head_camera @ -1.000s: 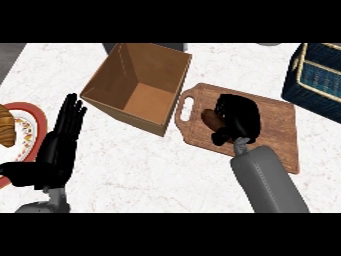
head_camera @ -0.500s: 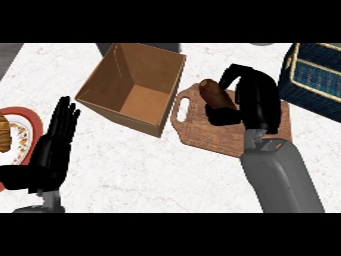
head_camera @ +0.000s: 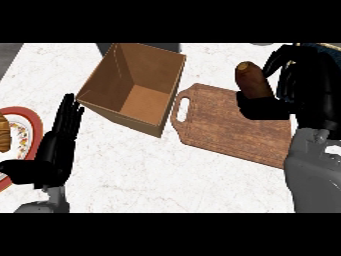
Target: Pick the sweet potato from the cutting board and place it in the basket
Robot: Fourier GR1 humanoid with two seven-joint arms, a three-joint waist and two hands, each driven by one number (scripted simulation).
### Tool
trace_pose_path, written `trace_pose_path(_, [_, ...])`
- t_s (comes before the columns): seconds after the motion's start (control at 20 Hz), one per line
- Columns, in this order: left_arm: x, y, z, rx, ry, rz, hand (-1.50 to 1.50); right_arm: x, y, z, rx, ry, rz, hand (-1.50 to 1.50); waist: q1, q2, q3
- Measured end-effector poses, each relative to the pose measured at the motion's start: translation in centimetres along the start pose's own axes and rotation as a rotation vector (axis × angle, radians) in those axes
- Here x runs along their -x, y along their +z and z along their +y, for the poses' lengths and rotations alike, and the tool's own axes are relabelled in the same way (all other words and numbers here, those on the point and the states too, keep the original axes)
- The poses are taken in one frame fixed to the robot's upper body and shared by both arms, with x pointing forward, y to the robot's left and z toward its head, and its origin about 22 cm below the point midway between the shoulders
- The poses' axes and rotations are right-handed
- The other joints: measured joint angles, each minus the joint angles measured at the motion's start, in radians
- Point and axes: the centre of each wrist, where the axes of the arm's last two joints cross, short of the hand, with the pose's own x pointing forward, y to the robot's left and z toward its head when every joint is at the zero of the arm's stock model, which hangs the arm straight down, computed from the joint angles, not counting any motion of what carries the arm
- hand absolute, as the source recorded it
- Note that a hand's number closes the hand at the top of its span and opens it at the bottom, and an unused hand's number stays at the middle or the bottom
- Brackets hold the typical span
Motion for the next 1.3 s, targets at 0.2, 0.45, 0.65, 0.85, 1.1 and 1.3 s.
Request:
trace_pose_path(0.2, [0.2, 0.3, 0.0, 0.005, 0.001, 0.002, 0.0, 1.2, -1.3, -2.3, 0.044, 0.106, 0.057, 1.5, 0.001, 0.001, 0.0])
trace_pose_path(0.45, [-0.2, -0.4, 0.5, 0.005, 0.002, -0.006, 0.0, 3.9, -3.0, -4.7, 0.084, 0.194, 0.099, 1.5, 0.002, 0.002, 0.0])
trace_pose_path(0.65, [-0.6, -0.1, 0.4, 0.005, 0.0, -0.007, 0.0, 5.6, -4.2, -6.0, 0.113, 0.178, 0.121, 1.5, 0.004, 0.002, 0.001])
trace_pose_path(0.85, [-0.5, 0.2, 1.1, 0.009, -0.001, -0.006, 0.0, 8.1, -5.3, -7.1, 0.129, 0.169, 0.137, 1.5, 0.005, 0.002, 0.0])
trace_pose_path(1.1, [-0.2, -0.2, 1.0, 0.013, -0.005, 0.002, 0.0, 11.7, -7.2, -7.8, 0.141, 0.195, 0.154, 1.5, 0.006, 0.003, 0.0])
trace_pose_path(1.3, [-0.3, -0.1, 0.8, 0.016, -0.003, -0.003, 0.0, 14.4, -8.4, -8.2, 0.128, 0.228, 0.163, 1.5, 0.007, 0.004, 0.0])
